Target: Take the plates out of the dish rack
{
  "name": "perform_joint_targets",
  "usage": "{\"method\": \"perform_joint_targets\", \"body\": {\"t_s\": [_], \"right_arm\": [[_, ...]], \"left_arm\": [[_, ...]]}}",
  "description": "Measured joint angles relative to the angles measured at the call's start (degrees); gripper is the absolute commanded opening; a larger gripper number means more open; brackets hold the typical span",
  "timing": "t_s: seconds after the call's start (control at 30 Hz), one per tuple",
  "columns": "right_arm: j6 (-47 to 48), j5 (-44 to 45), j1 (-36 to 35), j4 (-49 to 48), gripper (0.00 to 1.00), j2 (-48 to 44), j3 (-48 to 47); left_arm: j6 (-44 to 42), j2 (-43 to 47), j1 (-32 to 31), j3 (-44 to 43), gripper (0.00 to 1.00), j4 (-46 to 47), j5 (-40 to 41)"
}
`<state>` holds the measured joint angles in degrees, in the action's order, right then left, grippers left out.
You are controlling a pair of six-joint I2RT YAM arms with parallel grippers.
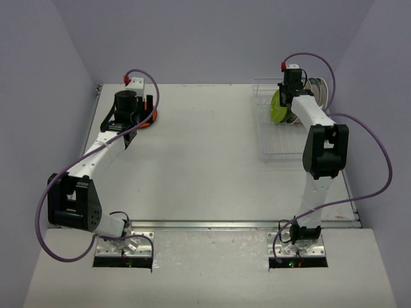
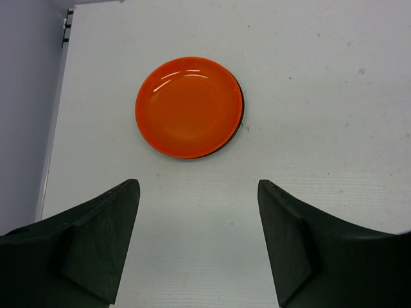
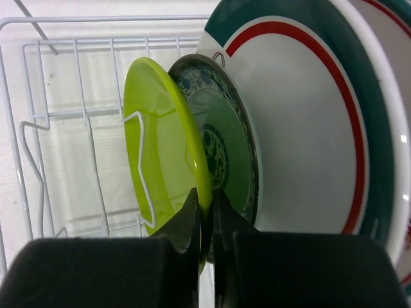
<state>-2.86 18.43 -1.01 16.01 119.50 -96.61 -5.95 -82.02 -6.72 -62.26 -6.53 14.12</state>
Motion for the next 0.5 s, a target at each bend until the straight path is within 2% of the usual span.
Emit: {"method": "perform_joint_targets", "body": {"t_s": [0.1,0.33,0.4,0.5], "right_arm": [[2.20,1.12,-0.86,0.37,0.00,-2.82,0.55],[12.74,5.46,-8.28,-7.57,0.00,-15.21,2.41],[14.31,4.23,-11.47,-9.55,0.00,-18.89,2.54],[13.23,-1.08,-14.39,-8.69,0.00,-22.88,2.53]], "left_arm": [[0.07,0.00,0.00,-0.02,0.84,-0.10,0.41],[0.97,-0.04,0.00,-2.55,0.88,-1.76,-0.11],[1.68,-0.02,0.00,-4.00,0.89,-2.33,-2.48],[2.44,1.16,0.00,-4.61,0.90,-2.39,-10.87]]}}
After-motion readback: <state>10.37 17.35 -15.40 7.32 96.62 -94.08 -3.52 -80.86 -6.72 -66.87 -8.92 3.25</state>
